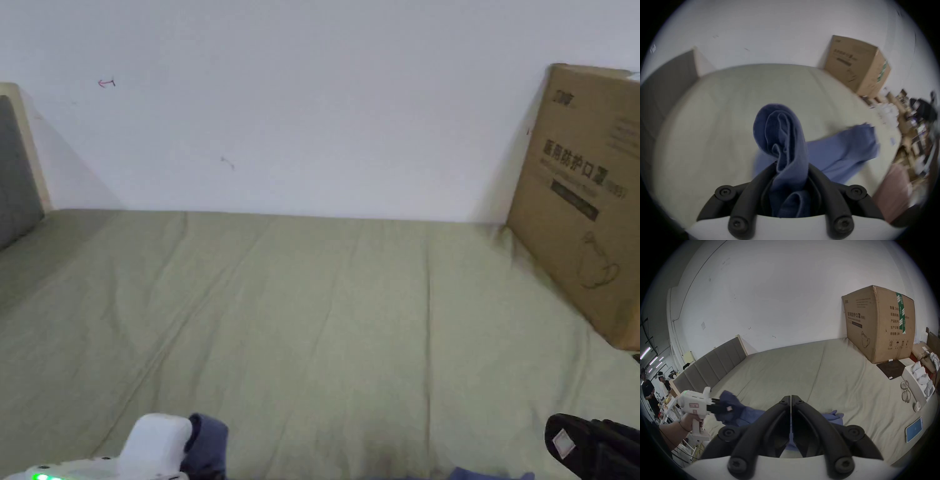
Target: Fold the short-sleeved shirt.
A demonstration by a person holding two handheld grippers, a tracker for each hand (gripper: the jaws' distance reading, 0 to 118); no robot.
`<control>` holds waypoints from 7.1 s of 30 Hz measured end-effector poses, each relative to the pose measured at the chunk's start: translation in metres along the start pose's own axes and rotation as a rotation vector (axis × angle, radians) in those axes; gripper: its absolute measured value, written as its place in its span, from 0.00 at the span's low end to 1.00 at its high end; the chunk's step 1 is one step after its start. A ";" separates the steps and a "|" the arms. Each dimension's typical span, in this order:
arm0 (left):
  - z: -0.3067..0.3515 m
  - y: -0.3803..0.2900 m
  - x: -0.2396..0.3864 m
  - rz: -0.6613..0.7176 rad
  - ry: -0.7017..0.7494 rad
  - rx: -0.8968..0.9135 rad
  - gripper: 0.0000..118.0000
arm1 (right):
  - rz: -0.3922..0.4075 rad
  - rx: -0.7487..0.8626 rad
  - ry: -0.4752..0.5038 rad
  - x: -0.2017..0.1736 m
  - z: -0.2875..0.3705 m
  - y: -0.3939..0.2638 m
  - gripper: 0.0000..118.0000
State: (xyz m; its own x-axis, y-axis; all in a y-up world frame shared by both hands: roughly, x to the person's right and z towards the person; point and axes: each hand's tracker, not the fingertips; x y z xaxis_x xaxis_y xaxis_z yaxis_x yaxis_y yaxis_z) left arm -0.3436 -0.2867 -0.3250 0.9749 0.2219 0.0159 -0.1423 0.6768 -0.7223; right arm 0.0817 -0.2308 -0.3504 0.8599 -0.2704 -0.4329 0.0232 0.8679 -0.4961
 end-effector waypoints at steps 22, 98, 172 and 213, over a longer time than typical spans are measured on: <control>-0.076 -0.010 0.055 0.186 -0.213 -0.057 0.01 | -0.069 -0.008 -0.014 0.032 0.023 -0.025 0.01; -0.101 0.029 0.124 0.383 -0.569 -0.243 1.00 | -0.138 -0.144 0.040 0.015 0.037 -0.030 0.01; 0.058 -0.041 0.025 0.088 0.073 0.341 0.00 | -0.159 -0.460 0.007 0.021 -0.103 -0.094 0.01; -0.073 -0.020 -0.061 0.459 -0.590 -0.074 0.18 | -0.211 -0.406 0.053 0.014 -0.087 -0.095 0.01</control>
State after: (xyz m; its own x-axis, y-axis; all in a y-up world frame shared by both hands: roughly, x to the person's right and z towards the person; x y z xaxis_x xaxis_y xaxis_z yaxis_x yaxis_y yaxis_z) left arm -0.3882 -0.3648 -0.3624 0.5639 0.8240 0.0552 -0.4801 0.3815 -0.7899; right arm 0.0474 -0.3531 -0.3745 0.8303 -0.4540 -0.3231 -0.0153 0.5610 -0.8277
